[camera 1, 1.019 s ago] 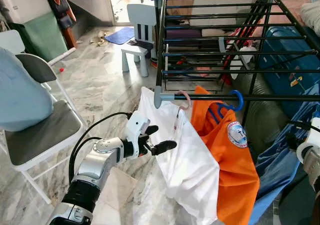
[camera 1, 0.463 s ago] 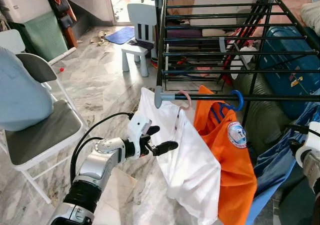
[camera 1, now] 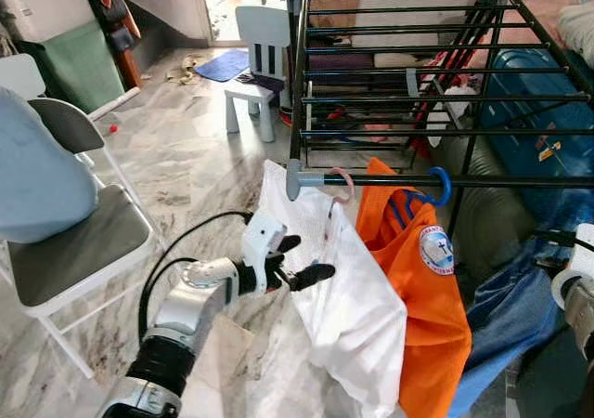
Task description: Hang hanger
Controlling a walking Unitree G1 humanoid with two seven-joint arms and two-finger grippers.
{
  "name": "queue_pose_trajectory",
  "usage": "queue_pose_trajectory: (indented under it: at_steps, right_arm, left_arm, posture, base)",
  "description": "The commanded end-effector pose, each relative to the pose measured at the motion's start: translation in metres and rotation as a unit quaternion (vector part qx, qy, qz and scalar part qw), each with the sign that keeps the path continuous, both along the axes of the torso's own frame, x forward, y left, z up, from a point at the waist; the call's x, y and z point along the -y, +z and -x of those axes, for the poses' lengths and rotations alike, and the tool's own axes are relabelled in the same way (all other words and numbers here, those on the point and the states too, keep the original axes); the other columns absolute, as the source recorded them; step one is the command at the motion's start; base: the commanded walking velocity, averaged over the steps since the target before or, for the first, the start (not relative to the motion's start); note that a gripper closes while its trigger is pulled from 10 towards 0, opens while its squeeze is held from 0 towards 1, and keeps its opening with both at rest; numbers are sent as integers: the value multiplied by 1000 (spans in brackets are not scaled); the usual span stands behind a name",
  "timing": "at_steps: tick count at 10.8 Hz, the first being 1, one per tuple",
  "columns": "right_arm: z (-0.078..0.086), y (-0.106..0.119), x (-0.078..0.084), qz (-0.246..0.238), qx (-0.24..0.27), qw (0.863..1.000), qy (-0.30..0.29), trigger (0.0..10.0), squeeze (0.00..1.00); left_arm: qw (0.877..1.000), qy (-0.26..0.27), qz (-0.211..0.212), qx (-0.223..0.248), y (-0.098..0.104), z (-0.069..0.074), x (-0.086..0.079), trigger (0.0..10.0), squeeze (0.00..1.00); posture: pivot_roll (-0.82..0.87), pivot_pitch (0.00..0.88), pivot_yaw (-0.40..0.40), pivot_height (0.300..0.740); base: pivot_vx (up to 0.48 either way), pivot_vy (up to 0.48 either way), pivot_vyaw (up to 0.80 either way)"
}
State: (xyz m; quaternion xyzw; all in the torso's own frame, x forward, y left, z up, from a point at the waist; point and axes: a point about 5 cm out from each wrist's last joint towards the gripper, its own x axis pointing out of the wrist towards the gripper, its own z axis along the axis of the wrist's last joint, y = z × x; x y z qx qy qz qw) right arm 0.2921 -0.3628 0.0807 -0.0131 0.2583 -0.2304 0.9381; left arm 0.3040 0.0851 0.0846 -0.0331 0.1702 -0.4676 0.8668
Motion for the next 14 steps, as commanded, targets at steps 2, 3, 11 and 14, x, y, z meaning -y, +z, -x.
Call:
queue_pose_trajectory:
  at_steps: [2,3,11,14]
  right_arm:
    - [-5,12,3,33,10,999,32,0,0]
    - [-7,17,3,40,16,998,45,0,0]
    - [48,7,-54,74,113,986,101,10000,0]
    - [76,4,-97,46,144,988,37,10000,0]
  left_arm:
    - [1000,1,0,10,3,-4,3,10000,0]
    - [1000,0,4,7,1,-5,7,10000,0]
    - [997,71,7,32,-3,-15,12,10000,0]
    - [997,78,12,26,2,-14,12,10000,0]
  posture:
    - [71,0,0,740]
    - [57,0,-1,740]
    - [-2,0,-16,740]
    - [-22,0,-6,740]
  base:
    - [0,0,0]
    - [0,0,0]
    - [0,0,0]
    - [-107,0,0]
